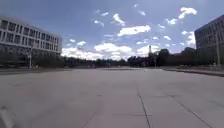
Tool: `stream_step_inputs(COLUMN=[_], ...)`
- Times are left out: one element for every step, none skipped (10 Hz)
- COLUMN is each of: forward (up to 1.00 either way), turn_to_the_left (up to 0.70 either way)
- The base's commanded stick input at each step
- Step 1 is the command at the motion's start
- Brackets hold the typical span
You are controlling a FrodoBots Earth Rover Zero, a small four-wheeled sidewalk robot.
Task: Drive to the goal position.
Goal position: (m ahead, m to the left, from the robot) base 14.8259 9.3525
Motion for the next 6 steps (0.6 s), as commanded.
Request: stream_step_inputs(forward=[0.7, 0.7, 0.7, 0.7, 0.7, 0.7], turn_to_the_left=[0.0, 0.0, 0.0, 0.0, 0.02, 0.02])
